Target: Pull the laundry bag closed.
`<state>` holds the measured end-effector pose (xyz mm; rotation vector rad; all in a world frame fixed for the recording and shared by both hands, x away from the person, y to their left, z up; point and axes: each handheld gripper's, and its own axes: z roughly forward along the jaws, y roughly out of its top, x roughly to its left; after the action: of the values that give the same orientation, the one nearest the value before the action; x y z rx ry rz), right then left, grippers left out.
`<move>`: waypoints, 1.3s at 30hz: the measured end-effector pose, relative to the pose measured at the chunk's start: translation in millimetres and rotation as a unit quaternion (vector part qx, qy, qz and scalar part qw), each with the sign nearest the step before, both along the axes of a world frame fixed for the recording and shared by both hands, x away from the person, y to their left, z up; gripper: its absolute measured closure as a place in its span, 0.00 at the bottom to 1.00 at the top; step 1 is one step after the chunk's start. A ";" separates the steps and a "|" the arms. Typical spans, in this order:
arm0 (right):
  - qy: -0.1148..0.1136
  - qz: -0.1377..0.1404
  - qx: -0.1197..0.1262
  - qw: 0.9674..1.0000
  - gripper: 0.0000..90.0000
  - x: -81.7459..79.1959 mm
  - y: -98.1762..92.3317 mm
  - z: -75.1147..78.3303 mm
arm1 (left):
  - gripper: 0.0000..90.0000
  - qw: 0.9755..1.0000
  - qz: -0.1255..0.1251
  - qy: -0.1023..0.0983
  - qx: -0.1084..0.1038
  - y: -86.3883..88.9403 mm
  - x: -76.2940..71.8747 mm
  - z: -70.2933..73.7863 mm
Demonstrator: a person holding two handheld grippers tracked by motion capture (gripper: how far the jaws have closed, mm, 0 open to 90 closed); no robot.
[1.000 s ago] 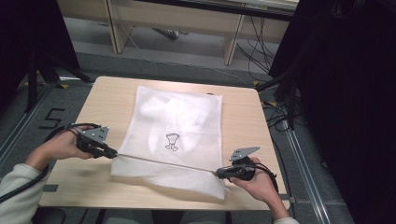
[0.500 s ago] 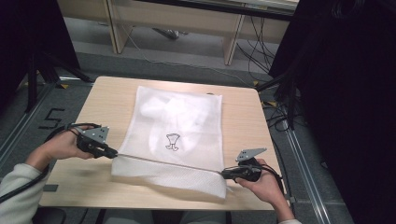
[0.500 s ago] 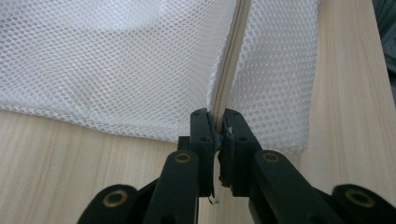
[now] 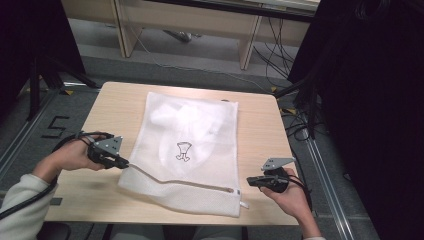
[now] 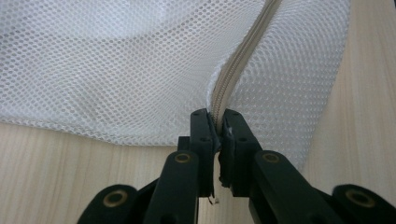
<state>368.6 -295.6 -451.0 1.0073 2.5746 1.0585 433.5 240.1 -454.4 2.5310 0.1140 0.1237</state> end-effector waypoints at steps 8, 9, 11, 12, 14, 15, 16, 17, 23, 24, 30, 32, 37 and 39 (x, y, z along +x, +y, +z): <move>-0.005 -0.020 0.007 1.000 1.00 -0.1 -11.6 -0.3 | 0.91 1.000 0.001 0.009 0.001 4.3 0.0 -5.7; 0.001 -0.020 0.002 1.000 0.99 -0.4 -12.1 1.2 | 0.91 1.000 -0.003 0.008 0.000 5.2 0.8 -5.8; -0.006 -0.021 0.008 1.000 0.99 0.2 -10.8 -1.1 | 0.90 1.000 0.003 0.012 -0.003 6.6 0.1 -6.5; 0.000 -0.023 0.006 1.000 0.98 -0.3 -10.1 -0.8 | 0.90 1.000 0.006 0.013 -0.008 6.9 -0.5 -6.8; -0.003 -0.019 0.004 1.000 0.95 0.5 -8.7 -2.6 | 0.88 1.000 0.006 0.014 -0.011 8.0 -0.7 -6.7; 0.005 -0.018 0.001 1.000 0.95 0.1 -8.0 -2.4 | 0.87 1.000 0.011 0.019 -0.013 8.6 -1.5 -7.2; -0.005 -0.026 0.015 1.000 0.93 -0.8 -4.7 -6.5 | 0.85 1.000 0.011 0.022 -0.012 9.7 -1.5 -6.6; 0.001 -0.024 0.011 1.000 0.92 -0.7 -4.6 -5.8 | 0.84 1.000 0.009 0.017 -0.013 11.0 -1.3 -6.4; -0.012 -0.027 0.013 0.999 0.86 1.9 -6.5 -7.0 | 0.75 0.999 0.037 0.008 -0.035 21.7 -2.7 -1.7; -0.001 -0.030 0.005 1.000 0.84 1.2 -7.1 -5.0 | 0.74 0.998 0.039 0.007 -0.041 22.9 -3.0 -0.8; 0.001 -0.055 0.010 0.998 0.74 0.6 -8.2 -6.0 | 0.61 0.995 0.066 -0.016 -0.072 26.7 -4.1 2.9; -0.013 -0.058 0.012 0.998 0.68 2.6 -10.9 -6.9 | 0.52 0.991 0.091 -0.026 -0.093 27.3 -4.7 2.5; -0.018 -0.095 0.024 0.995 0.59 1.9 -14.6 -6.0 | 0.37 0.979 0.163 -0.048 -0.114 30.8 -8.3 4.4; -0.021 -0.110 0.030 0.993 0.56 1.9 -15.6 -5.3 | 0.31 0.970 0.194 -0.058 -0.135 33.0 -10.8 4.8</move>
<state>370.4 -311.1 -456.2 1.2356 2.3461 1.0910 422.8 273.0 -449.6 2.1965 0.5418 0.3840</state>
